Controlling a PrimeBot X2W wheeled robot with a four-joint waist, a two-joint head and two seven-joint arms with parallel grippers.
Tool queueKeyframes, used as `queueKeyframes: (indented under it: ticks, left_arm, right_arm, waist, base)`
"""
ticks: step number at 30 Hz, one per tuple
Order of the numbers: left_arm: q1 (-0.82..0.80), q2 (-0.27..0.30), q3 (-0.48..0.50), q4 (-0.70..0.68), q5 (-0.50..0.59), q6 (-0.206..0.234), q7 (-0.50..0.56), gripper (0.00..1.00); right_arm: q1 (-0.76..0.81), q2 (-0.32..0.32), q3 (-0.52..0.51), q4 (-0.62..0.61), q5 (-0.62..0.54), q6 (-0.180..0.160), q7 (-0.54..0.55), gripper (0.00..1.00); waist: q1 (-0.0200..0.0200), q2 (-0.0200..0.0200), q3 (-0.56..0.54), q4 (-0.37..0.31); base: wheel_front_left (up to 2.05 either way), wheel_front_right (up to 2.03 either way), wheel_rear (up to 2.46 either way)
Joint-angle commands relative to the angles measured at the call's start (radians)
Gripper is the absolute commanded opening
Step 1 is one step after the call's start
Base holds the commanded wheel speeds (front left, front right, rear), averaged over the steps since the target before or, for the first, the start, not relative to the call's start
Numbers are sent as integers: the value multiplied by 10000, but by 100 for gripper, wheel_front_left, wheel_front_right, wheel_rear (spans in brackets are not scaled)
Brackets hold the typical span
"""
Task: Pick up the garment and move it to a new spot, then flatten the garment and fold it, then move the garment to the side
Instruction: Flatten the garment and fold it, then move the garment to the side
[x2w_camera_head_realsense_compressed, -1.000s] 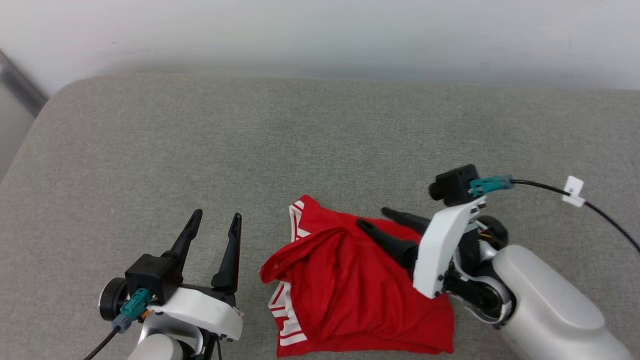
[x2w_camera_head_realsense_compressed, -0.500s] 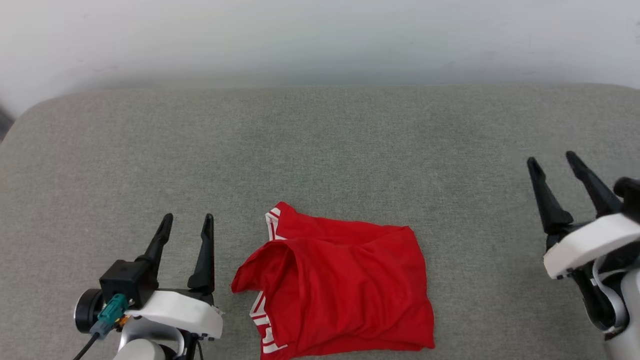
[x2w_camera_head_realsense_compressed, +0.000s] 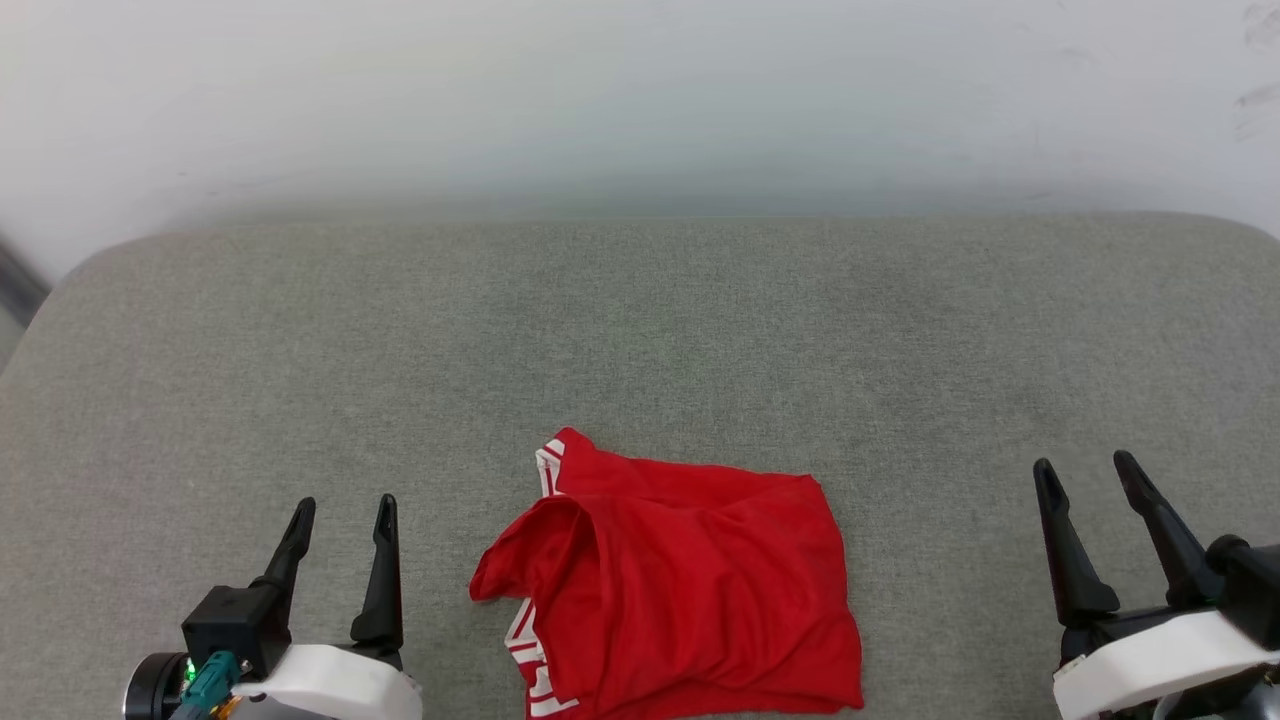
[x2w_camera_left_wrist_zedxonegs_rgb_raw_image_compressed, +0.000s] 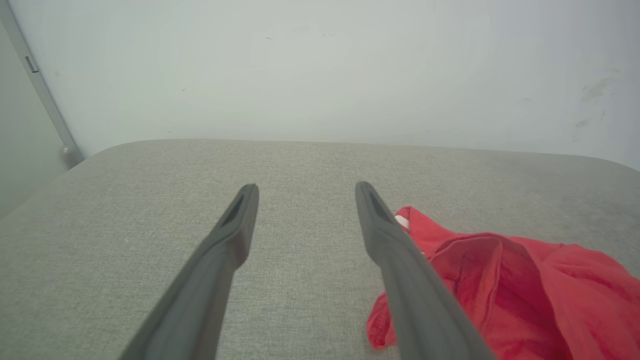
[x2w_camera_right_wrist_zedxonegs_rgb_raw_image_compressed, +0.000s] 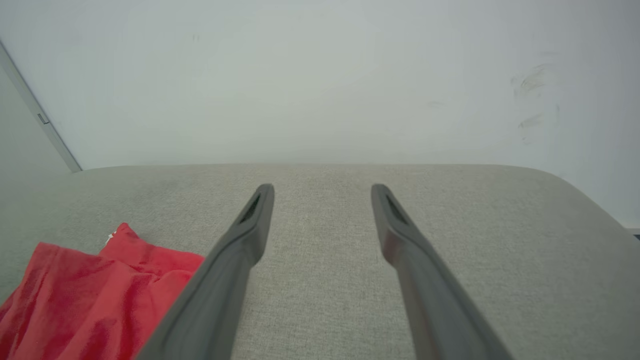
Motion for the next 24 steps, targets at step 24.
queueKeyframes:
  ticks: [24]
  left_arm:
    - [22, -100, 51, -250, -28, 227, -13, 100]
  right_arm:
    - [376, 211, -869, -65, 1105, -4, 1632, 100]
  waist:
    - [0, -1, -3, -72]
  base:
    - [0, 0, 0]
